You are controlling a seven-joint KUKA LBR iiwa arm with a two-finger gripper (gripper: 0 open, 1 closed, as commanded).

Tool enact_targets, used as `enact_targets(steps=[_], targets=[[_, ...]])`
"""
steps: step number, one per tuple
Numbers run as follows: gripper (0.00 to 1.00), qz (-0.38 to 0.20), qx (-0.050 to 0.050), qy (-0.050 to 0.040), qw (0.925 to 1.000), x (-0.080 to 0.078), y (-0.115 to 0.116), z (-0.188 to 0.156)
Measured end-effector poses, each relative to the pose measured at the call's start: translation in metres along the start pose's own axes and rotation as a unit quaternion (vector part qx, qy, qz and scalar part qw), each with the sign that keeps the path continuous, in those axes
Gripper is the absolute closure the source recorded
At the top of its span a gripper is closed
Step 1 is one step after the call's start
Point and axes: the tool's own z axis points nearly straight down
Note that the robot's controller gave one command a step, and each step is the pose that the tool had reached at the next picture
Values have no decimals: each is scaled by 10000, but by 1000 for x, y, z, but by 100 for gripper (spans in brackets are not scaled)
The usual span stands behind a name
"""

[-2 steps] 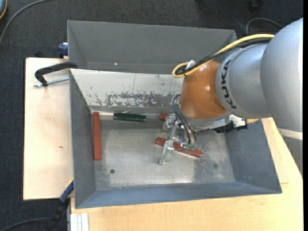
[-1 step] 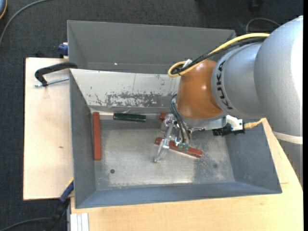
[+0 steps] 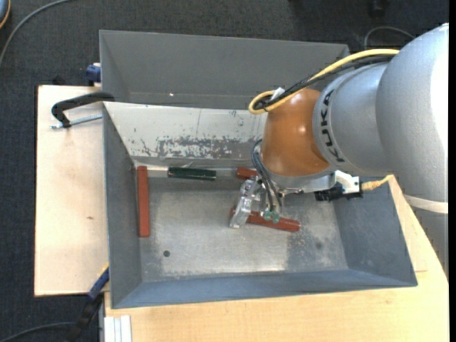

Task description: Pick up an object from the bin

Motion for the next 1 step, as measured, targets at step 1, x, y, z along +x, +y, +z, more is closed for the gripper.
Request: enact_targets(steps=[1], targets=[[100,422,-22,-70,9991,-22,-9,-109]])
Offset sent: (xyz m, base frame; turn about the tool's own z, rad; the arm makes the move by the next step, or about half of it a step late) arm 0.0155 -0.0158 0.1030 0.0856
